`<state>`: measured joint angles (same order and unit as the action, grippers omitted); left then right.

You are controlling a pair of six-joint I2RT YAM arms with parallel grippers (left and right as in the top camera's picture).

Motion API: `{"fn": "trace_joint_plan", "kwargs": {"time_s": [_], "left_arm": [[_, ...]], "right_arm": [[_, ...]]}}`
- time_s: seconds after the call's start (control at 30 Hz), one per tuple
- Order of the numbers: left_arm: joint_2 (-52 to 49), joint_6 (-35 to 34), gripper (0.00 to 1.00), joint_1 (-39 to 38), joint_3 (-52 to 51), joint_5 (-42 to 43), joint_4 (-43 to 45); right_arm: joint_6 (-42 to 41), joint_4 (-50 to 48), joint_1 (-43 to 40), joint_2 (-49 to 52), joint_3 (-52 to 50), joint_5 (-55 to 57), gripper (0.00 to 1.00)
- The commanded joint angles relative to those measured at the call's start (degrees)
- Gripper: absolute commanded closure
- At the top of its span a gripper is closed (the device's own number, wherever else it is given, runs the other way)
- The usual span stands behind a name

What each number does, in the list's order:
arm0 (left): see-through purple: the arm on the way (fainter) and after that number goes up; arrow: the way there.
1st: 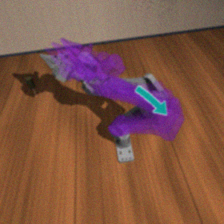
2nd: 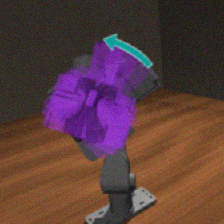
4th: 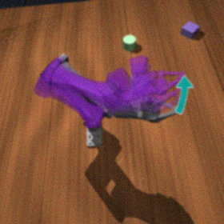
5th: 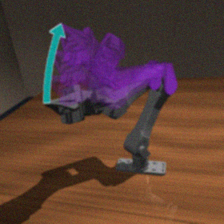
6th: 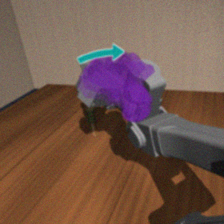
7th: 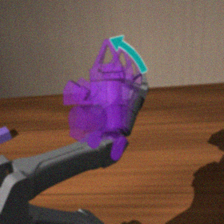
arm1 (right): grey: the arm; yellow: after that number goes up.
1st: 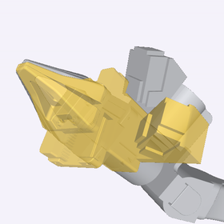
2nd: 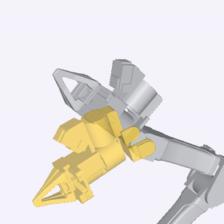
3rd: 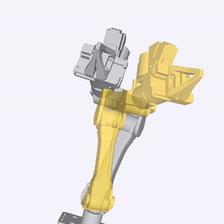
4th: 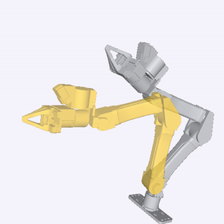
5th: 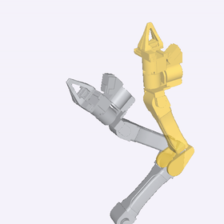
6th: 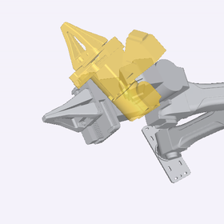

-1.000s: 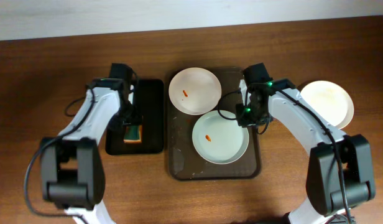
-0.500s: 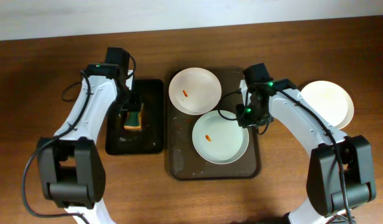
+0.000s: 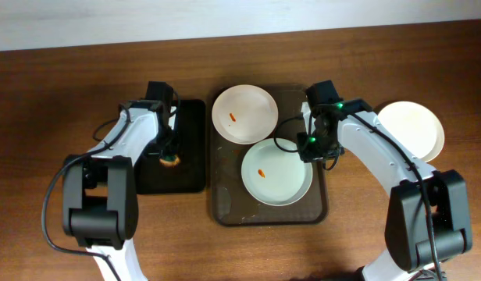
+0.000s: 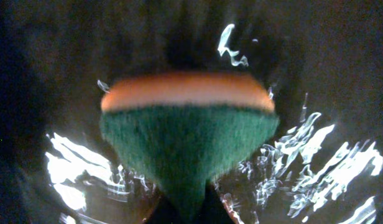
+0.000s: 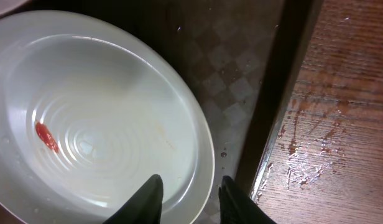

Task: Clean dirty plates on tray and stack at the side
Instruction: 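Grasp the sponge with the left gripper and scrub the cream plate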

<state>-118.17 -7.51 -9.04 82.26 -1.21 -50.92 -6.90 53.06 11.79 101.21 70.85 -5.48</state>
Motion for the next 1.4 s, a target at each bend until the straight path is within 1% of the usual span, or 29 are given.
{"fn": "trace_joint_plan", "kwargs": {"time_s": [0.0, 0.03, 0.07, 0.17, 0.23, 0.3, 0.37, 0.4, 0.43, 0.47, 0.5, 0.53, 0.57, 0.6, 0.7, 0.77, 0.87, 0.97, 1.0, 1.13, 1.2, 1.23, 1.33, 1.37], "left_arm": [[-1.07, 0.11, 1.0, 0.48, 10.67, 4.55, -10.78], [-1.07, 0.11, 1.0, 0.44, 14.21, 5.95, -14.08], [-1.07, 0.11, 1.0, 0.09, 17.16, 6.93, -16.74], [-0.48, 0.13, 1.0, -2.05, 26.25, 7.72, -24.46], [0.81, 0.11, 1.0, -3.43, 27.23, 9.44, -24.61], [2.23, 0.09, 1.0, -5.62, 27.23, 11.96, -24.68], [2.67, 0.09, 1.0, -8.2, 27.23, 12.87, -25.07], [2.64, 0.07, 1.0, -9.4, 27.19, 13.07, -25.16], [2.64, 0.07, 1.0, -11.69, 27.19, 13.33, -25.0], [2.64, 0.0, 1.0, -13.14, 27.19, 13.33, -24.72], [2.64, -1.36, 1.0, -14.75, 27.17, 13.27, -24.22], [2.62, -5.4, 1.0, -17.44, 26.62, 13.44, -22.32], [2.58, -6.82, 1.0, -18.97, 26.25, 13.42, -20.85], [2.34, -9.75, 1.0, -20.83, 25.2, 13.49, -18.45], [1.01, -16.22, 1.0, -25.59, 20.9, 14.69, -12.81], [0.52, -19.04, 1.0, -28.02, 17.7, 16.52, -8.68], [0.07, -21.81, 1.0, -30.36, 13.03, 16.79, -2.34], [-1.27, -24.35, 1.0, -30.82, 7.48, 17.46, 5.01], [-2.36, -24.81, 1.0, -30.62, 6.56, 18.78, 6.19], [-9.18, -25.49, 1.0, -26.95, 6.47, 26.4, 6.25], [-10.91, -25.46, 1.0, -25.46, 6.47, 28.02, 5.84], [-11.17, -25.46, 1.0, -24.35, 6.49, 26.62, 4.48], [-11.02, -25.42, 1.0, -21.97, 9.35, 14.4, -3.02], [-11.02, -24.5, 1.0, -21.88, 11.34, 9.16, -5.79]], "right_arm": [[-3.21, -0.68, 0.02, -0.52, -0.15, 1.6, 0.69], [-3.19, -1.09, 0.02, 0.09, -0.24, 1.6, 0.7], [-3.19, -1.03, 0.02, 0.63, -0.35, 1.6, 0.73], [-3.19, -2.36, -0.33, 2.89, -3.54, 1.6, 0.75], [-3.17, -3.48, -1.49, 4.17, -5.29, 1.38, 0.75], [-1.86, -5.86, -2.62, 4.46, -7.41, -2.12, 0.76], [-1.9, -7.08, -2.86, 4.46, -8.52, -3.3, 0.87], [-1.95, -7.65, -2.86, 4.48, -8.83, -3.28, 0.88], [-2.99, -8.66, -2.86, 4.52, -9.29, -2.82, 0.94], [-4.37, -9.49, -2.86, 4.55, -9.79, -2.69, 0.96], [-6.03, -10.01, -2.89, 4.55, -10.12, -2.69, 0.96], [-8.59, -10.67, -2.86, 4.55, -10.64, -2.58, 0.96], [-9.84, -10.54, -2.86, 4.55, -10.64, -1.92, 0.96], [-11.72, -10.23, -2.86, 4.55, -10.64, -1.18, 0.96], [-12.28, -10.03, -2.86, 4.55, -10.64, -1.18, 0.96], [-12.28, -9.6, -2.86, 4.55, -10.64, -1.2, 0.96], [-12.28, -8.94, -2.86, 4.55, -10.64, -1.2, 0.96], [-12.28, -8.7, -2.86, 4.55, -10.62, -1.25, 0.96], [-12.28, -8.66, -2.86, 4.55, -10.64, -1.22, 0.96], [-12.28, -8.39, -2.86, 4.55, -10.62, -1.42, 0.96], [-12.26, -8.15, -2.86, 4.55, -10.64, -1.4, 0.96], [-12.26, -7.93, -2.86, 4.55, -10.64, -1.4, 0.96], [-12.26, -7.8, -2.86, 4.55, -10.64, -1.4, 0.96], [-12.26, -7.78, -2.86, 4.55, -10.64, -1.4, 0.96]]}}
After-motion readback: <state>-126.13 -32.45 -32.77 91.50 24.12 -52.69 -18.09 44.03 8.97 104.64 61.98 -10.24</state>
